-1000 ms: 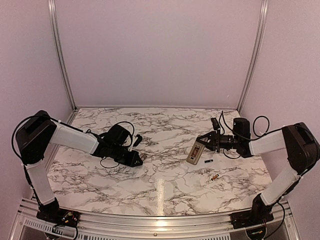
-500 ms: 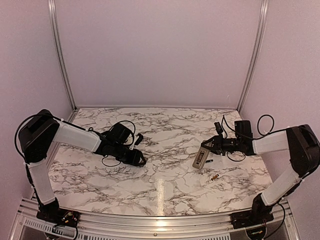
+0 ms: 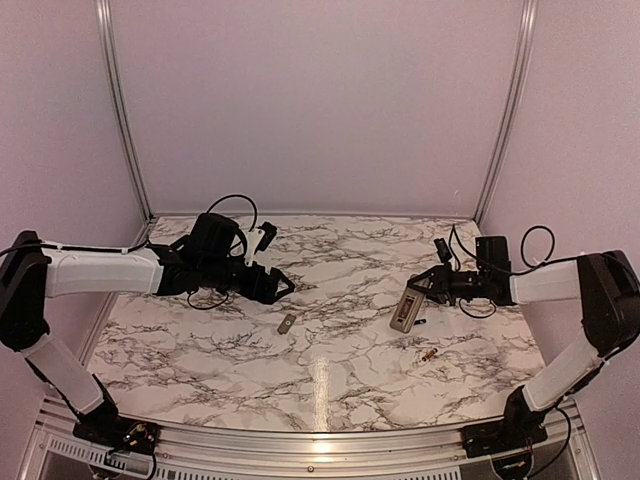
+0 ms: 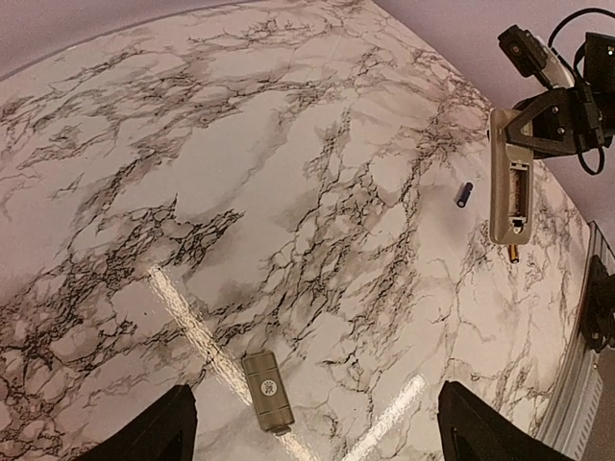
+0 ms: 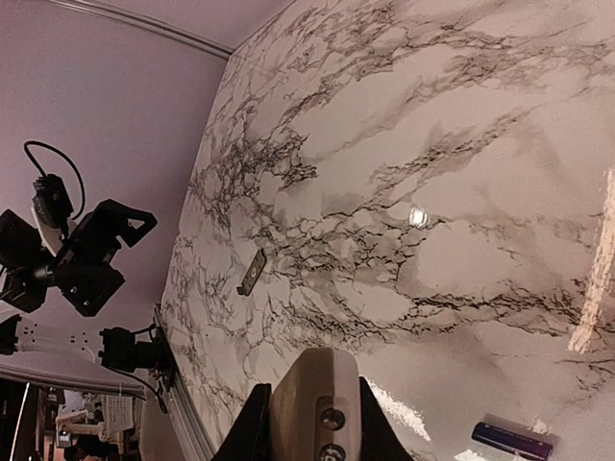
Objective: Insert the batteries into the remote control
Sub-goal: Pass from the right arm to the left
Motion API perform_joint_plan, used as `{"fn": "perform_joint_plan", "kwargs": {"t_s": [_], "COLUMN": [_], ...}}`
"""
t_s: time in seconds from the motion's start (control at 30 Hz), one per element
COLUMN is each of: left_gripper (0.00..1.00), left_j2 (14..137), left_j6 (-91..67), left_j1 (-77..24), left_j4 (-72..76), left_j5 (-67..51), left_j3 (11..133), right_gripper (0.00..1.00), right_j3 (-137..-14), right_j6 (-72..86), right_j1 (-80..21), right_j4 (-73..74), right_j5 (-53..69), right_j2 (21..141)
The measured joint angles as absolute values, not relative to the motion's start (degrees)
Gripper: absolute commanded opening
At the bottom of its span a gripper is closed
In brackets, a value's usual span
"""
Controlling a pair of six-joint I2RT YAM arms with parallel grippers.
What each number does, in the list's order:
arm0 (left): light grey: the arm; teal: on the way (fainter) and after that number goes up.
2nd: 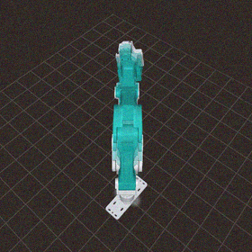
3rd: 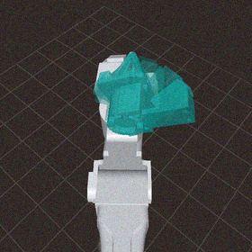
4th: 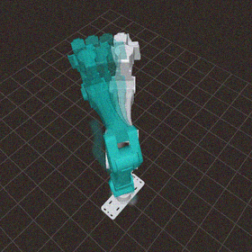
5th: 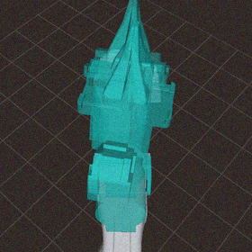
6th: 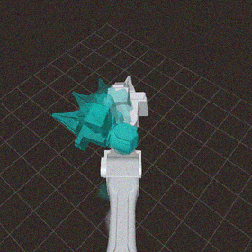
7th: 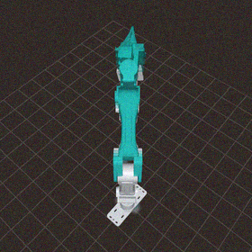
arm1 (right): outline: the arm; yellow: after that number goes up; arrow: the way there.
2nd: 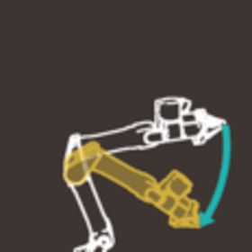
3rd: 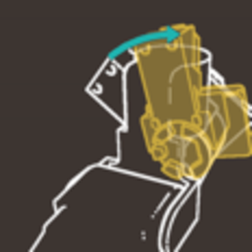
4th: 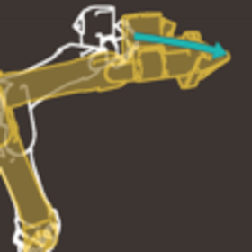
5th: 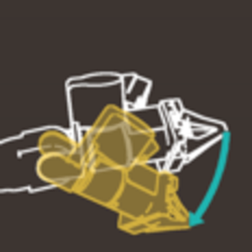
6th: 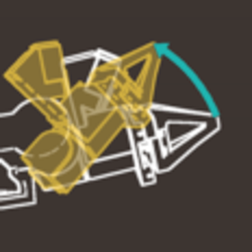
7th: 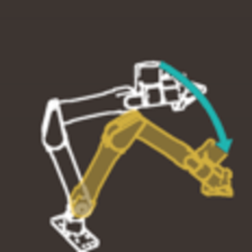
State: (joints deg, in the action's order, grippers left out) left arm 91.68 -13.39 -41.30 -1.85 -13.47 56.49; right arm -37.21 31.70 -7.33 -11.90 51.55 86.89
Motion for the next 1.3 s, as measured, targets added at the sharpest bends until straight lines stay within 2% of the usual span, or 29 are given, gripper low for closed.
{"fn": "perform_joint_plan", "kwargs": {"t_s": [0.37,0.5,0.8,1.0,1.3], "left_gripper": [0.73,0.67,0.59,0.43,0.06], "left_j2": [92.55,96.90,102.30,103.00,103.31], "left_j6": [-15.88,-21.30,-33.36,-36.62,-39.94], "left_j1": [-42.85,-45.04,-47.24,-48.49,-48.86], "left_j4": [7.20,14.33,26.65,30.65,36.47], "left_j5": [-24.62,-30.79,-40.18,-42.33,-45.91], "left_j3": [55.00,55.13,57.84,58.30,57.04], "right_gripper": [0.00,0.00,0.00,0.00,0.02], "right_j3": [-42.76,-45.21,-52.10,-54.24,-54.72], "right_j6": [31.55,31.88,32.86,34.09,36.32], "right_j1": [-15.29,-20.91,-31.57,-34.52,-35.16], "right_j4": [-13.06,-14.44,-17.96,-20.34,-26.02], "right_j5": [54.19,55.59,59.09,60.90,66.08], "right_j2": [88.55,90.63,94.39,95.68,95.90]}}
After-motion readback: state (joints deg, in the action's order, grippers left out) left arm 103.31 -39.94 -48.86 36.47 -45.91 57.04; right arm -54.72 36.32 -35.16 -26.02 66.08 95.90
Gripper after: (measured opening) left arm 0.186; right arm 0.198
